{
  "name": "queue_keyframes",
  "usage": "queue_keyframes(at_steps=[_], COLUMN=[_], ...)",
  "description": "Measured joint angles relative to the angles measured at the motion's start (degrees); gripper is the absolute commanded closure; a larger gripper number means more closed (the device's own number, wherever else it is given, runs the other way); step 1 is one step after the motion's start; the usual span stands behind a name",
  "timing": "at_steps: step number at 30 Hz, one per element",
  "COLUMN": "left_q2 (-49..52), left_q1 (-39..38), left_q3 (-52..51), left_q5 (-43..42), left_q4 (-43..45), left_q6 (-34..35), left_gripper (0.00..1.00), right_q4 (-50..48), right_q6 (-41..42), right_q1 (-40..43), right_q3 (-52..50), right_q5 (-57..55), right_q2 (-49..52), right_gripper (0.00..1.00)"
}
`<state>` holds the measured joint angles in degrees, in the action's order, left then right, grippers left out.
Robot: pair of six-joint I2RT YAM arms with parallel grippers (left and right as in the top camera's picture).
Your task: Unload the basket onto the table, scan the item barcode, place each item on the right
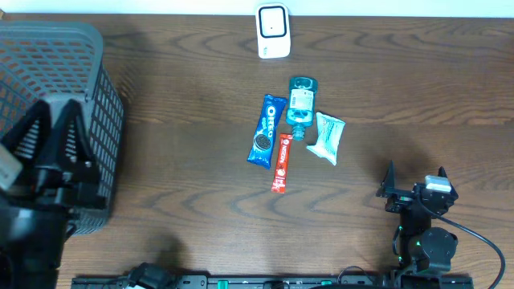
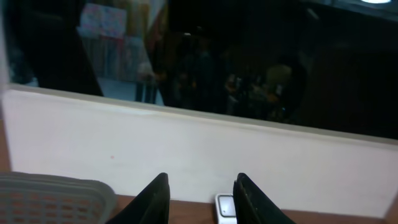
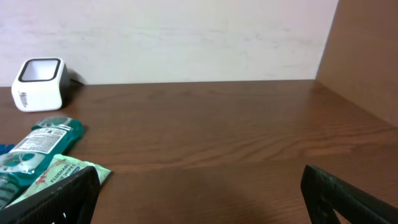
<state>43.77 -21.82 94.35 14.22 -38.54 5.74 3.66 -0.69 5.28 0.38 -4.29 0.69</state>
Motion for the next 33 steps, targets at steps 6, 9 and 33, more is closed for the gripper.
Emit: queue_keyframes(at_steps=[6, 9, 33], left_q2=[-2.8, -4.98, -21.55], left_q1=[8.26, 12.96, 18.73], left_q3=[-0.13, -0.15, -5.14], left_q5=[-6.84, -13.09, -23.34], left_q4=[-0.13, -0.17, 6.47], left_q6=[0.0, -0.07, 1.9], left_gripper=[0.65, 0.6, 0.37], right_q4=[0.0, 0.0, 0.0], right_q6=[0.0, 0.0, 0.0], right_q1=[0.0, 0.0, 0.0], right_q3=[0.0, 0.0, 0.0], right_q5=[-0.02, 0.0, -0.02], right_q2=[0.0, 0.0, 0.0], right_gripper=[0.01, 0.01, 0.01])
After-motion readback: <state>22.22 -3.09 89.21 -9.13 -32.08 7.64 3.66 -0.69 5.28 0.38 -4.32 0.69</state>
